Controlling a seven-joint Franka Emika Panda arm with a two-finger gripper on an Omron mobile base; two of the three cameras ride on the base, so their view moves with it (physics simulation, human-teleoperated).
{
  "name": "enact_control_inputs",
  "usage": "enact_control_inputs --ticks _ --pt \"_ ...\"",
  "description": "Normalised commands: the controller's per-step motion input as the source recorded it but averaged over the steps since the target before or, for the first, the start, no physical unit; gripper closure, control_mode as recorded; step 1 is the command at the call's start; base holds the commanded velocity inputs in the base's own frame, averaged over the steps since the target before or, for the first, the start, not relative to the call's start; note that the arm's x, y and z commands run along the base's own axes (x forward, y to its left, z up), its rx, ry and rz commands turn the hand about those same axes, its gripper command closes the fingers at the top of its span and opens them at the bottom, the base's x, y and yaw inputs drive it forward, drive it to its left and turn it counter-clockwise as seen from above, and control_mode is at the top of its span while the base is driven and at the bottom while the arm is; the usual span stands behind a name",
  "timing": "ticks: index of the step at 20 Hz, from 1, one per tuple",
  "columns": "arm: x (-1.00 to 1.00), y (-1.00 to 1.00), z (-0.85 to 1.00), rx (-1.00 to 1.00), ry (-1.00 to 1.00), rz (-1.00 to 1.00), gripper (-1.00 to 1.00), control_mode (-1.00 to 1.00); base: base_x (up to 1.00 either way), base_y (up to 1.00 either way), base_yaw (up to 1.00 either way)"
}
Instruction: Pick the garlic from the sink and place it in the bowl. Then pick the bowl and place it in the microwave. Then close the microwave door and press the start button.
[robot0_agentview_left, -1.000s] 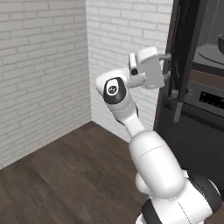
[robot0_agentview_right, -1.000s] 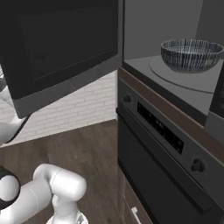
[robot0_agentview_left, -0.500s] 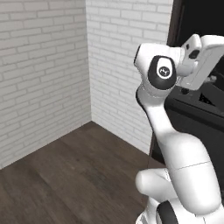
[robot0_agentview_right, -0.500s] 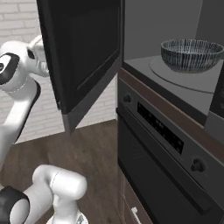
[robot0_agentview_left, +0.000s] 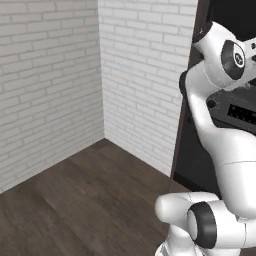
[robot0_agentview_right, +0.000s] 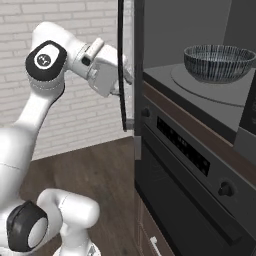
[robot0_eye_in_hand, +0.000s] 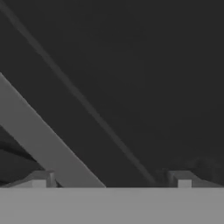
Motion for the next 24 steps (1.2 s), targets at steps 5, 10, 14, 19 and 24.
enact_control_inputs --ticks 5,10,14,19,24 --pt "0.31 -0.61 0.0 0.29 -0.58 0.14 -1.0 -1.0 0.0 0.0 0.0" --pt "0.04 -0.69 -0.06 0.21 -0.65 0.07 -1.0 -1.0 0.0 0.0 0.0" --pt "0.17 -0.22 -0.32 0.04 -0.44 0.0 -1.0 -1.0 0.0 0.0 0.0" --pt "0.28 -0.03 -0.02 -0.02 -0.24 -0.09 -1.0 -1.0 0.0 0.0 0.0" --pt "0.3 -0.39 -0.17 0.0 -0.4 -0.03 -1.0 -1.0 0.0 0.0 0.0"
